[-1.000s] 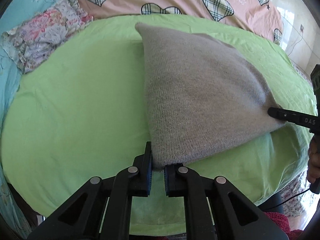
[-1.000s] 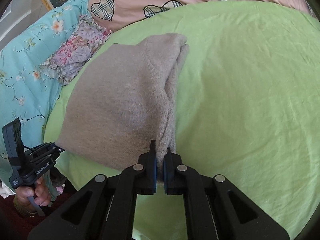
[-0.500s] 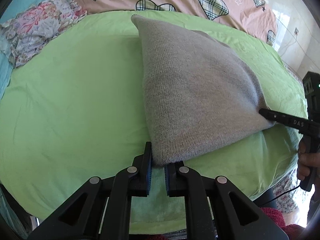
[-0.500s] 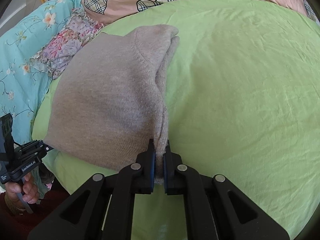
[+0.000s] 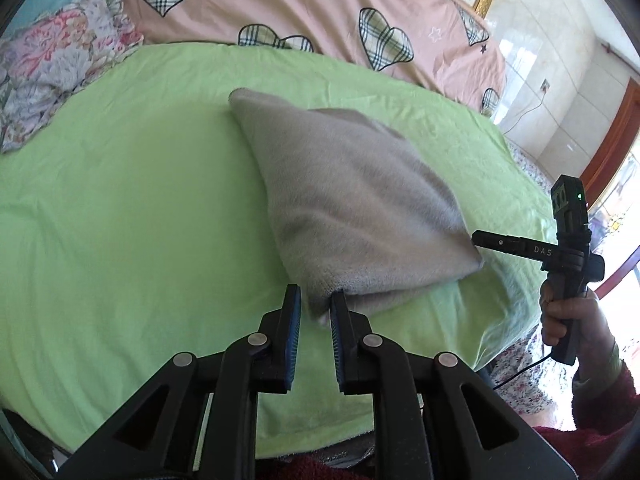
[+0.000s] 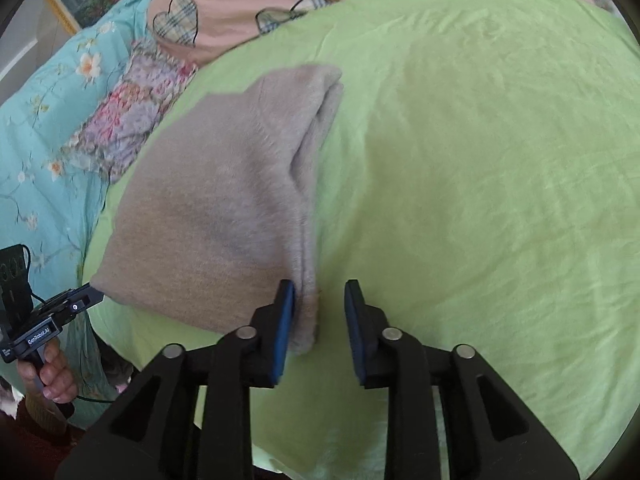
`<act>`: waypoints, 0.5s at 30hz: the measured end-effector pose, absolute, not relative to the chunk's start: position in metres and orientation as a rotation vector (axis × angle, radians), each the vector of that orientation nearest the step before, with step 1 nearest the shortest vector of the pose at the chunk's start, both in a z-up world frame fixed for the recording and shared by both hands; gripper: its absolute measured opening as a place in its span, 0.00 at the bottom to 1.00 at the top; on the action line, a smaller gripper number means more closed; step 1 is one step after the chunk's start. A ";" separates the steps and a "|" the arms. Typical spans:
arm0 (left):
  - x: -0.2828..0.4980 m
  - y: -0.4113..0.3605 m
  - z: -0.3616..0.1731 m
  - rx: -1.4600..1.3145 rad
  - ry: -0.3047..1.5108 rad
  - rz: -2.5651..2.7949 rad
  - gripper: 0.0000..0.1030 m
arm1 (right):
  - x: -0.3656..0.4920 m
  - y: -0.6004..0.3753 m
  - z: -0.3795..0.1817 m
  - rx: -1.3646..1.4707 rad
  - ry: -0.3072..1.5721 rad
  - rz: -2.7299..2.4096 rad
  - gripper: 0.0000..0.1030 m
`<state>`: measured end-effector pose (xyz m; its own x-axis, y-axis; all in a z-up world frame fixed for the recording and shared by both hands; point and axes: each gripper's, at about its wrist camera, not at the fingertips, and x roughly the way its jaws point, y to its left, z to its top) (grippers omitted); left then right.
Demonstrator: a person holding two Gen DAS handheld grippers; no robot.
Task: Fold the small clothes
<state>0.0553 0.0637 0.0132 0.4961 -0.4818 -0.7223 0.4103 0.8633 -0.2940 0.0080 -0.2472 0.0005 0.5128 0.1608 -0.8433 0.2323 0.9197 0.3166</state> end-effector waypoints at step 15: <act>0.086 0.046 0.058 -0.095 0.774 -0.700 0.27 | 0.081 -0.239 0.037 0.475 0.894 0.054 0.29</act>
<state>0.0860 0.0463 0.0578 0.5037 -0.6120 -0.6097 0.5451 0.7727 -0.3253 0.0812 -0.2388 0.0368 0.6319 0.2404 -0.7368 0.1492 0.8952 0.4200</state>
